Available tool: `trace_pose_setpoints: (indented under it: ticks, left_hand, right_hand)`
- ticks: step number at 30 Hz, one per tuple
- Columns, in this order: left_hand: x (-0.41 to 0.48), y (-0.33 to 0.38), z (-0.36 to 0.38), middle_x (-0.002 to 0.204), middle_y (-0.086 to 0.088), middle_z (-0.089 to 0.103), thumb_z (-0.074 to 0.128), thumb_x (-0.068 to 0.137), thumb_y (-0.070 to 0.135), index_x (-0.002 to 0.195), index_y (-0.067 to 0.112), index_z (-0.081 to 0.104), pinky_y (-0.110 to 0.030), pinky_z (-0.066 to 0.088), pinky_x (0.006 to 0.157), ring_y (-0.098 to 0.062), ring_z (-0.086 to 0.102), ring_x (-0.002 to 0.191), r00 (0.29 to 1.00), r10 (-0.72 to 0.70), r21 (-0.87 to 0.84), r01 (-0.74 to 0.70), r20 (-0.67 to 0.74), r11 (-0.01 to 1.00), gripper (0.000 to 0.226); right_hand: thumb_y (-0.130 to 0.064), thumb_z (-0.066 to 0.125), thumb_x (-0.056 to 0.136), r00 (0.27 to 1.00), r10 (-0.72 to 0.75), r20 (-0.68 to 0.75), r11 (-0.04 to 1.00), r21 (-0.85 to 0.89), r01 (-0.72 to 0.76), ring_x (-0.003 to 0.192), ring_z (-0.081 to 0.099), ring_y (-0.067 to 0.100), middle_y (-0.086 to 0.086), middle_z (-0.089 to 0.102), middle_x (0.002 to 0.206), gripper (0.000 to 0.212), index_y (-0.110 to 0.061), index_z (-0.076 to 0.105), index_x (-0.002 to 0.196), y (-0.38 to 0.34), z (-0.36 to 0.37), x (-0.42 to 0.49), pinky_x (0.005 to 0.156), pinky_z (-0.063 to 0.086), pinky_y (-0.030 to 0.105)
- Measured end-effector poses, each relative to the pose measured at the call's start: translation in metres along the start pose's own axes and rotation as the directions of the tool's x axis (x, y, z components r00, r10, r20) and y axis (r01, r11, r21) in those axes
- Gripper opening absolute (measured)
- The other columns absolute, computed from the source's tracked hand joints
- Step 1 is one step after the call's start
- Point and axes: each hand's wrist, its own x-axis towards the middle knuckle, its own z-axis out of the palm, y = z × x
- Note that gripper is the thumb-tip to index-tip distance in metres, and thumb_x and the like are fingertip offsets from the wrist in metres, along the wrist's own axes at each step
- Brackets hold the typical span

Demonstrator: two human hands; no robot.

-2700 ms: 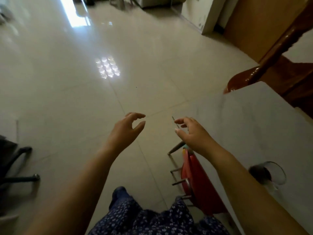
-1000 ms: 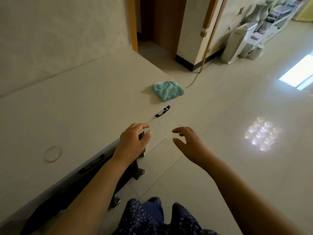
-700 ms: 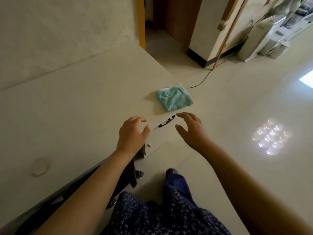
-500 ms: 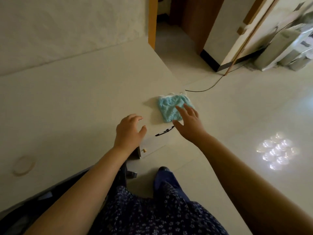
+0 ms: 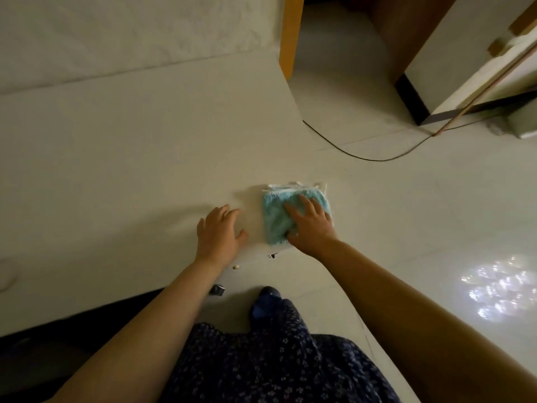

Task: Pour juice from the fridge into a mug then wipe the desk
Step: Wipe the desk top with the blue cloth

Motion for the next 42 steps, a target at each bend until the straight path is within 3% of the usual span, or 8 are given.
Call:
trace_pose_setpoints:
  ticks: [8, 12, 18, 26, 34, 42]
  left_hand:
    - [0.007, 0.001, 0.011, 0.144, -0.007, 0.041, 0.057, 0.088, 0.031, 0.133, 0.015, 0.048, -0.052, 0.026, 0.109, -0.027, 0.034, 0.136, 0.998, -0.058, -0.014, 0.058, -0.009, 0.998, 0.049]
    - [0.006, -0.001, 0.011, 0.146, -0.005, 0.039, 0.054, 0.089, 0.032, 0.135, 0.018, 0.045, -0.052, 0.022, 0.111, -0.024, 0.031, 0.137, 0.997, -0.076, -0.022, 0.075, -0.017, 0.997, 0.049]
    - [-0.003, -0.013, 0.004, 0.146, -0.005, 0.039, 0.053, 0.09, 0.033, 0.136, 0.016, 0.045, -0.053, 0.022, 0.111, -0.023, 0.031, 0.138, 0.993, -0.108, -0.022, 0.107, -0.054, 0.994, 0.049]
    - [-0.032, -0.043, -0.013, 0.138, -0.009, 0.049, 0.057, 0.089, 0.027, 0.13, 0.013, 0.051, -0.057, 0.029, 0.106, -0.029, 0.042, 0.13, 0.98, -0.126, -0.046, 0.121, -0.156, 0.992, 0.044]
    - [-0.076, -0.097, -0.037, 0.133, -0.011, 0.053, 0.057, 0.089, 0.025, 0.129, 0.009, 0.051, -0.058, 0.032, 0.103, -0.029, 0.046, 0.126, 0.948, -0.173, -0.106, 0.15, -0.266, 0.983, 0.043]
    - [-0.131, -0.192, -0.07, 0.138, -0.009, 0.048, 0.05, 0.09, 0.032, 0.133, 0.011, 0.047, -0.058, 0.029, 0.105, -0.028, 0.041, 0.13, 0.944, -0.172, -0.139, 0.138, -0.28, 0.981, 0.048]
  right_hand:
    - [-0.039, 0.051, 0.09, 0.986, -0.092, -0.138, 0.995, -0.036, 0.088, 0.128, 0.035, 0.035, 0.007, 0.043, 0.14, 0.051, -0.028, 0.039, 0.138, 0.009, 0.005, 0.005, 0.101, 0.038, 0.046]
    - [-0.025, 0.064, 0.083, 0.97, -0.126, -0.207, 0.992, -0.001, 0.129, 0.112, 0.05, 0.041, 0.012, 0.06, 0.12, 0.043, -0.02, 0.057, 0.125, 0.008, 0.008, 0.004, 0.084, 0.052, 0.049]
    - [-0.024, 0.051, 0.091, 0.975, -0.059, -0.212, 0.996, 0.046, 0.07, 0.122, 0.039, 0.034, 0.007, 0.052, 0.13, 0.038, -0.023, 0.053, 0.129, 0.005, 0.006, 0.009, 0.09, 0.046, 0.045]
    - [-0.015, 0.05, 0.089, 0.963, 0.073, -0.26, 0.972, 0.236, -0.01, 0.118, 0.041, 0.037, 0.016, 0.051, 0.127, 0.042, -0.017, 0.05, 0.131, -0.011, 0.003, 0.005, 0.093, 0.042, 0.045]
    - [-0.01, 0.053, 0.088, 0.928, 0.025, -0.371, 0.93, 0.348, 0.114, 0.111, 0.046, 0.038, 0.018, 0.054, 0.122, 0.04, -0.01, 0.054, 0.128, -0.087, 0.008, -0.005, 0.089, 0.043, 0.043]
    - [-0.015, 0.053, 0.091, 0.913, -0.072, -0.402, 0.928, 0.309, 0.209, 0.113, 0.046, 0.032, 0.014, 0.053, 0.124, 0.04, -0.013, 0.051, 0.131, -0.202, 0.032, -0.028, 0.091, 0.042, 0.039]
